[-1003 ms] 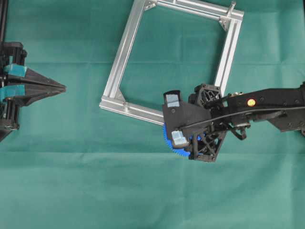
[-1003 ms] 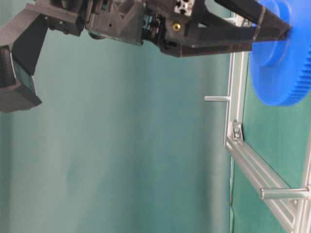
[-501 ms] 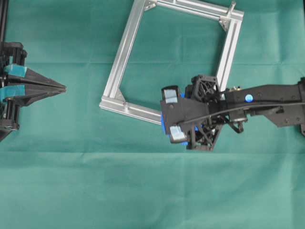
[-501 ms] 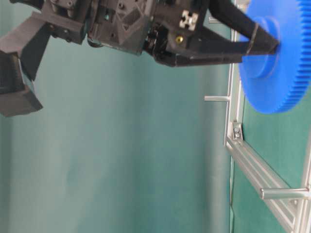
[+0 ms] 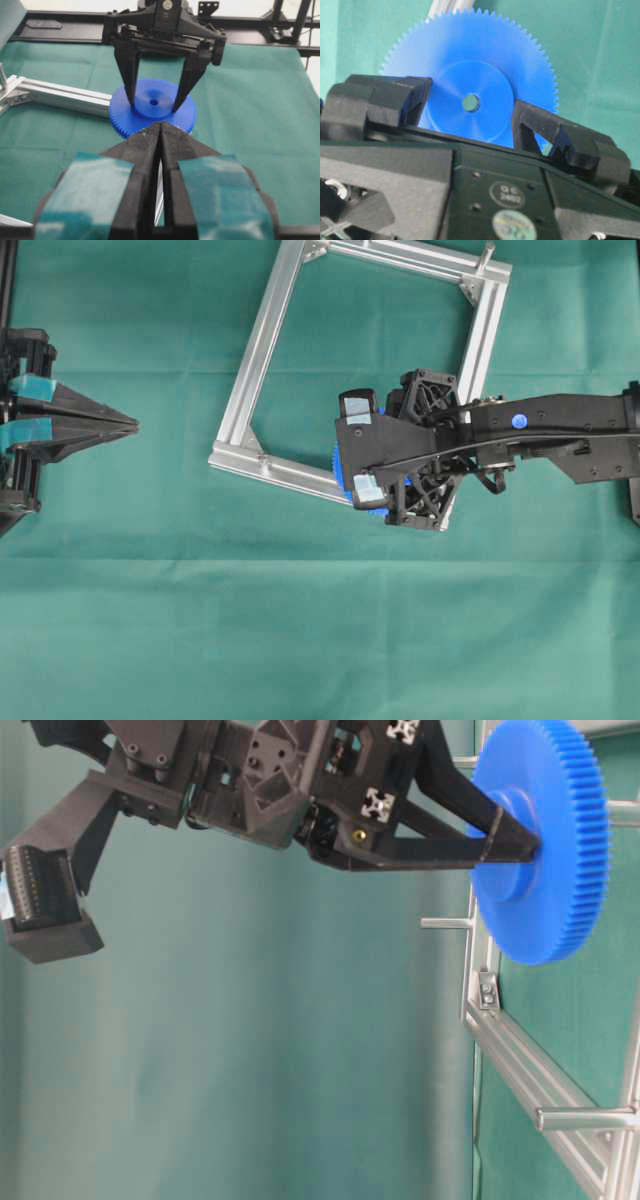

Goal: Find the location of the shaft and insert the gear.
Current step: 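Carry the gear toward the frame, aligning its bore with a shaft, then adjust the gear position until the shaft tip enters the bore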

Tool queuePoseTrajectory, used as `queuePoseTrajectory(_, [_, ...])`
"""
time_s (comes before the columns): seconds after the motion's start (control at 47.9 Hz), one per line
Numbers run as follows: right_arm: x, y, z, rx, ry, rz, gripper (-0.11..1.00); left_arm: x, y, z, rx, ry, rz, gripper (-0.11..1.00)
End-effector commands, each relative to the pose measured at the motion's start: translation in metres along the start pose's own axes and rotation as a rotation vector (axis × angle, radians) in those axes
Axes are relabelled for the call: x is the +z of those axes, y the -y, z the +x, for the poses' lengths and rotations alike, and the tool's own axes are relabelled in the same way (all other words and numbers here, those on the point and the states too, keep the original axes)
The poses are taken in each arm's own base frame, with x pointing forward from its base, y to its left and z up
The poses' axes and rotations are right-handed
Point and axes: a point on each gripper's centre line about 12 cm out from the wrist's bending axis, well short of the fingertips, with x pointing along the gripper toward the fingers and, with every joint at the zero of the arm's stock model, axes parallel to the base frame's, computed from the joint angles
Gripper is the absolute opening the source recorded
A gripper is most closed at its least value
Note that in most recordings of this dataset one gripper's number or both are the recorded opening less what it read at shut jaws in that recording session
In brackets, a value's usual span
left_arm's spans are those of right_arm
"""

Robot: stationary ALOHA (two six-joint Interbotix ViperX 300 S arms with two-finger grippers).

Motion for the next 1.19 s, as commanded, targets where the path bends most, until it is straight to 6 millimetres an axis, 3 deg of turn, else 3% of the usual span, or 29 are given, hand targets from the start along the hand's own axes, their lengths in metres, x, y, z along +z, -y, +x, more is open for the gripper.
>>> queuePoseTrajectory(0.0, [0.001,0.004,-0.01,0.001,0.025,0.007,0.7,0.011,0.0,0.002,0.0,0.028,-0.003,0.01])
queuePoseTrajectory(0.48, [-0.021,0.008,-0.015,0.015,0.034,0.028,0.7,0.012,0.0,0.002,0.002,0.031,-0.009,0.01])
queuePoseTrajectory(1.17, [-0.013,-0.039,-0.019,0.14,0.119,-0.015,0.7,0.012,0.0,0.001,0.0,0.026,-0.005,0.01])
